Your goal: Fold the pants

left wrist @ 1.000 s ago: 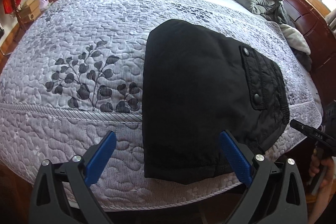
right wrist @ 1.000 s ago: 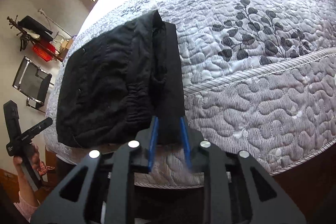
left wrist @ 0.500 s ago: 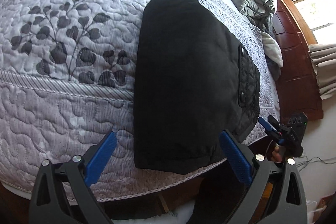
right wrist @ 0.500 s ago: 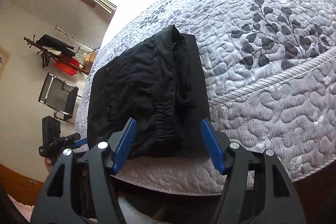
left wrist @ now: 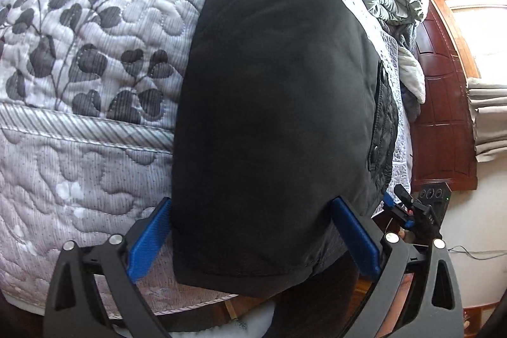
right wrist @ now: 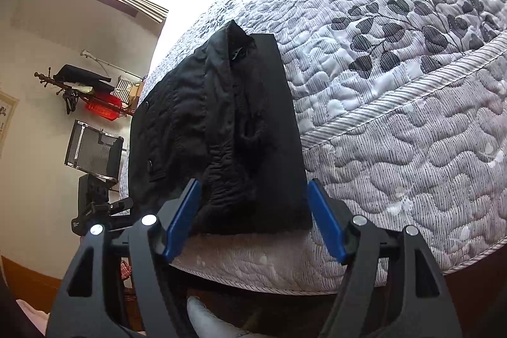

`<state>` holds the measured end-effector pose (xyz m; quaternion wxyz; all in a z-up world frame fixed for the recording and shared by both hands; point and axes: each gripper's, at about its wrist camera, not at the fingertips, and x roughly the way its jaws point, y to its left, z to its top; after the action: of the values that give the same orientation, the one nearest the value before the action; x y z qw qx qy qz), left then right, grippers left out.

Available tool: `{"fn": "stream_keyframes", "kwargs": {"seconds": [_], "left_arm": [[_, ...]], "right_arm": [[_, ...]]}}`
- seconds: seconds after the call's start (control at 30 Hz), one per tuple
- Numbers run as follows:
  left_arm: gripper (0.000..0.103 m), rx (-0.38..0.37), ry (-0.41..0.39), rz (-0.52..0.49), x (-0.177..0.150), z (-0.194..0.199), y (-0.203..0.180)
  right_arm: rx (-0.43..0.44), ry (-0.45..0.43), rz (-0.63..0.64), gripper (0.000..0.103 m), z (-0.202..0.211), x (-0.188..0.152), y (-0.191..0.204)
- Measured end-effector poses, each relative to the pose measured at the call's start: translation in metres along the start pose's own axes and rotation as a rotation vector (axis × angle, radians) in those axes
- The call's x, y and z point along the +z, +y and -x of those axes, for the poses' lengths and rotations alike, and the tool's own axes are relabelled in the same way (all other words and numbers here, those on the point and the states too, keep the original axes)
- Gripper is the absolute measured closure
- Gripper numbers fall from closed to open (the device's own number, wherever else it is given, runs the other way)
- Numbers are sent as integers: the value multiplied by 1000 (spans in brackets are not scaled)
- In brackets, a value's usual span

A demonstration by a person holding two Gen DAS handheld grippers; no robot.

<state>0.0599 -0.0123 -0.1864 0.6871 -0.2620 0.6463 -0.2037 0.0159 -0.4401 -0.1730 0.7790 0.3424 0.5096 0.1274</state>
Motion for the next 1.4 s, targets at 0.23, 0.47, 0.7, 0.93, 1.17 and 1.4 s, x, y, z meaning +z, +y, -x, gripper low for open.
{"fn": "stream_keyframes", "kwargs": {"seconds": [0.23, 0.47, 0.7, 0.93, 1.17, 1.4], "left_arm": [[4, 44, -20, 33, -2, -6, -13], [4, 97, 1, 7, -2, -21, -35], [4, -97, 136, -2, 19, -33, -16], [4, -165, 207, -61, 31, -52, -18], [3, -91, 170, -104, 24, -60, -39], [3, -102, 156, -88, 20, -63, -34]], "right_arm": [[32, 3, -13, 27, 3, -1, -6], [71, 39, -44, 24, -11, 4, -15], [145, 97, -57, 21, -21, 7, -26], [223, 145, -41, 19, -32, 16, -26], [180, 178, 9, 17, -47, 19, -14], [174, 189, 36, 15, -61, 27, -1]]}}
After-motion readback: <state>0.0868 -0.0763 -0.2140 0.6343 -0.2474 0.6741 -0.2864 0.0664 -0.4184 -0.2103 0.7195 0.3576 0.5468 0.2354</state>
